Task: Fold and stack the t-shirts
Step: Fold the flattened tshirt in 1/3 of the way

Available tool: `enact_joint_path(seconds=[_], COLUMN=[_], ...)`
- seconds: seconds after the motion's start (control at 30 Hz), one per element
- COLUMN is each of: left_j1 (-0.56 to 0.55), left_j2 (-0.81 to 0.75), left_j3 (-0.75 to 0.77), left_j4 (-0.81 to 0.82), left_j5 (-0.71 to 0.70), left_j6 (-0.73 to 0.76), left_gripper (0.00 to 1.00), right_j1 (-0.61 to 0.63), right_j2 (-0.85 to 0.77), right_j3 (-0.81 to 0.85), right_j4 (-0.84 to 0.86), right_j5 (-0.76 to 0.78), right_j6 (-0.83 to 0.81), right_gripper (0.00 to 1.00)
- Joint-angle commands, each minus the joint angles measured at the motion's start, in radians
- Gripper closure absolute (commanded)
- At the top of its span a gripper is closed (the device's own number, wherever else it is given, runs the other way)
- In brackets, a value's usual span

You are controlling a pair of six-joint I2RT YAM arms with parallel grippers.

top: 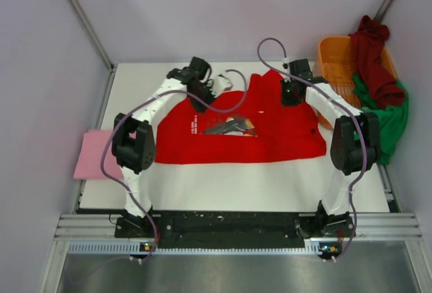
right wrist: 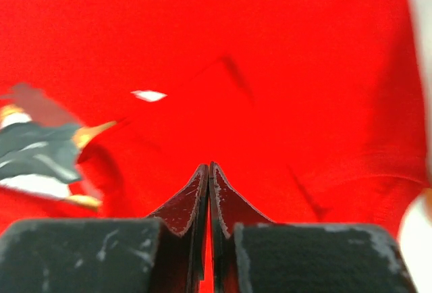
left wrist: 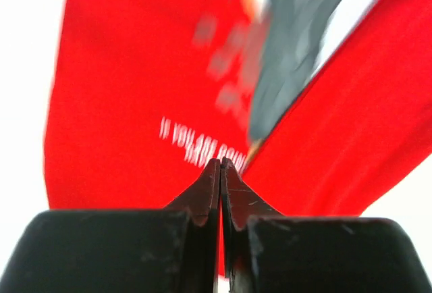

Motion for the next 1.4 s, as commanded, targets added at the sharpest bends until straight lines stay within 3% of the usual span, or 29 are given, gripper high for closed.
enact_joint_path(seconds=[0.0, 0.1, 0.27, 0.4, 0.63, 0.8, 0.9, 1.03, 1.23, 1.37], left_j1=[-0.216, -0.295, -0.315, -0.321, -0.314, -0.297, -0.295, -0.294, -0.294, -0.286], left_j2=[0.123, 0.203, 0.27, 0.408, 0.476, 0.449, 0.406, 0.341, 0.191, 0.024], left_j3=[0.248, 0.334, 0.277, 0.378, 0.336, 0.319, 0.316, 0.364, 0.385, 0.226], left_j4=[-0.002, 0.119, 0.463, 0.451, 0.431, 0.397, 0.388, 0.377, 0.325, 0.229], left_j5=[0.16, 0.254, 0.37, 0.363, 0.233, 0.153, 0.116, 0.025, -0.001, 0.021], left_j6=[-0.01, -0.108, -0.37, -0.491, -0.562, -0.554, -0.505, -0.394, -0.211, -0.068], left_gripper=[1.0, 1.0, 0.96, 0.97, 0.99, 0.98, 0.89, 0.7, 0.57, 0.57], right_j1=[-0.06, -0.092, -0.109, -0.149, -0.176, -0.176, -0.173, -0.138, -0.088, -0.092], right_j2=[0.051, 0.089, 0.132, 0.154, 0.138, 0.128, 0.105, -0.001, -0.202, -0.355], right_j3=[0.009, 0.013, 0.004, -0.013, -0.071, -0.102, -0.117, -0.131, -0.172, -0.278], right_j4=[0.011, 0.026, 0.038, 0.044, 0.061, 0.063, 0.063, 0.045, 0.006, 0.0], right_j5=[0.09, 0.079, 0.039, 0.013, 0.053, 0.088, 0.095, 0.185, 0.282, 0.315], right_j6=[-0.054, -0.048, -0.042, 0.015, 0.029, 0.029, 0.026, 0.003, 0.017, 0.057], right_gripper=[1.0, 1.0, 1.0, 1.0, 1.0, 1.0, 1.0, 0.99, 0.71, 0.55])
